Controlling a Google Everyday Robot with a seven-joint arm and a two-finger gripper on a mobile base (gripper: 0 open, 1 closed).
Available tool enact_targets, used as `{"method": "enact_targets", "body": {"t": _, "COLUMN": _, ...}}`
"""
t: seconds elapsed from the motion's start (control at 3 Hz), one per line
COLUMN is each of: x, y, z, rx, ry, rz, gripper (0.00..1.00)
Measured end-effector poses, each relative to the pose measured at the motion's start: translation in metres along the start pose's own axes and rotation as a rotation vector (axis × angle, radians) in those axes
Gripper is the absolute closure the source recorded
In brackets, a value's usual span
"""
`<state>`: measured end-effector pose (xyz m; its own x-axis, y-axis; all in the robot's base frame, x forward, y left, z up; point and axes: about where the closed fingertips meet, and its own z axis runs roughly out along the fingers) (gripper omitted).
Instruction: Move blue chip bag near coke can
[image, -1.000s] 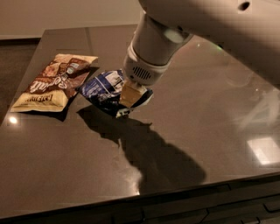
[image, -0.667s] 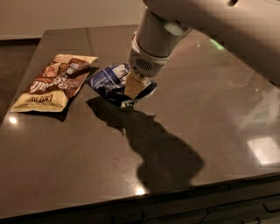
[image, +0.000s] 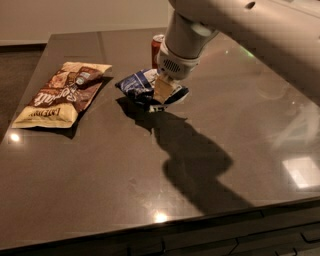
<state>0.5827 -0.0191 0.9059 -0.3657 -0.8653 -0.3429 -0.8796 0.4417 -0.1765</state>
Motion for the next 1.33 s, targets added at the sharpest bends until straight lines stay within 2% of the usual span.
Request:
{"method": "enact_targets", "body": {"t": 0.33, "x": 0.005, "y": -0.019, "z": 0.003, "rx": 0.026, "ry": 0.018, "rz": 0.036, "gripper": 0.82}}
{"method": "enact_targets", "body": {"t": 1.0, "x": 0.017, "y": -0.048, "z": 0.008, "rx": 0.05, "ry": 0.058, "rz": 0.102, "gripper": 0.35}}
{"method": "enact_targets", "body": {"t": 1.33, "x": 0.017, "y": -0.057, "z": 0.008, "rx": 0.078, "ry": 0.057, "rz": 0.119, "gripper": 0.12}}
